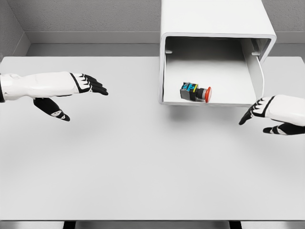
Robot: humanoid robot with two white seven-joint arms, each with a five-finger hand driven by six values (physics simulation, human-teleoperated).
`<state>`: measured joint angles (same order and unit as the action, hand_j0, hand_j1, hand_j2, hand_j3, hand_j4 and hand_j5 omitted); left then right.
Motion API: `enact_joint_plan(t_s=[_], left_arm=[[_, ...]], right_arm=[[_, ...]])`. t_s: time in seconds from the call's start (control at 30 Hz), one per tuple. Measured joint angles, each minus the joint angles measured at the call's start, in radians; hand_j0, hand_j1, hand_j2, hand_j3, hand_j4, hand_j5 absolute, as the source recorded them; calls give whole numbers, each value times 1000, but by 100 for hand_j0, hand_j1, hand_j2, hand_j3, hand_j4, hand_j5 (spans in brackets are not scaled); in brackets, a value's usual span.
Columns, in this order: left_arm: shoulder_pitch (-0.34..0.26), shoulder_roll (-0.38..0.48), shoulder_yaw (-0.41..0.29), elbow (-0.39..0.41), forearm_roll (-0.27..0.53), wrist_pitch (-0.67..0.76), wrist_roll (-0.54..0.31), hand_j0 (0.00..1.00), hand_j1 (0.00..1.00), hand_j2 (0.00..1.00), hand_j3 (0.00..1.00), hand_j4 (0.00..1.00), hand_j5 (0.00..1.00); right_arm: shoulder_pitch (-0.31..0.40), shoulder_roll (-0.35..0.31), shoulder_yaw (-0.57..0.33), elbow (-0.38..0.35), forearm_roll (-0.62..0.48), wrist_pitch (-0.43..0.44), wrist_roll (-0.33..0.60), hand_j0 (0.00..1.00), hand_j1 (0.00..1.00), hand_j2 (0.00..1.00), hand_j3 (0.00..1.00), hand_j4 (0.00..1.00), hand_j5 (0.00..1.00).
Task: Slide open multi-storey tabletop storage cabinets and put open load switch and slide close multi-storey tabletop storage cabinets
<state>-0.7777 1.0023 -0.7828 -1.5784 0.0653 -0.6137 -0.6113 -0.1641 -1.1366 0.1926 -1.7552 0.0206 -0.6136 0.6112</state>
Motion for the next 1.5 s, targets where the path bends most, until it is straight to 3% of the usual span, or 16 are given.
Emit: enact_joint_plan(t_s=[0.87, 1.17, 1.5], left_arm=[[0, 2, 1, -2, 0, 0, 0, 100, 100, 100, 100, 100, 100], [0, 2, 1, -2, -3, 0, 0, 100, 100, 100, 100, 100, 100], [0, 2, 1, 0, -3, 0, 0, 100, 100, 100, 100, 100, 100]], right_arm=[[-262, 107, 207, 62, 68, 0, 0, 72, 72, 72, 72, 72, 72], [-382, 152, 302, 108, 84, 1, 0, 72, 72, 72, 72, 72, 72], [-433, 195, 378, 169, 96, 3, -2, 75, 75, 75, 75, 75, 75]])
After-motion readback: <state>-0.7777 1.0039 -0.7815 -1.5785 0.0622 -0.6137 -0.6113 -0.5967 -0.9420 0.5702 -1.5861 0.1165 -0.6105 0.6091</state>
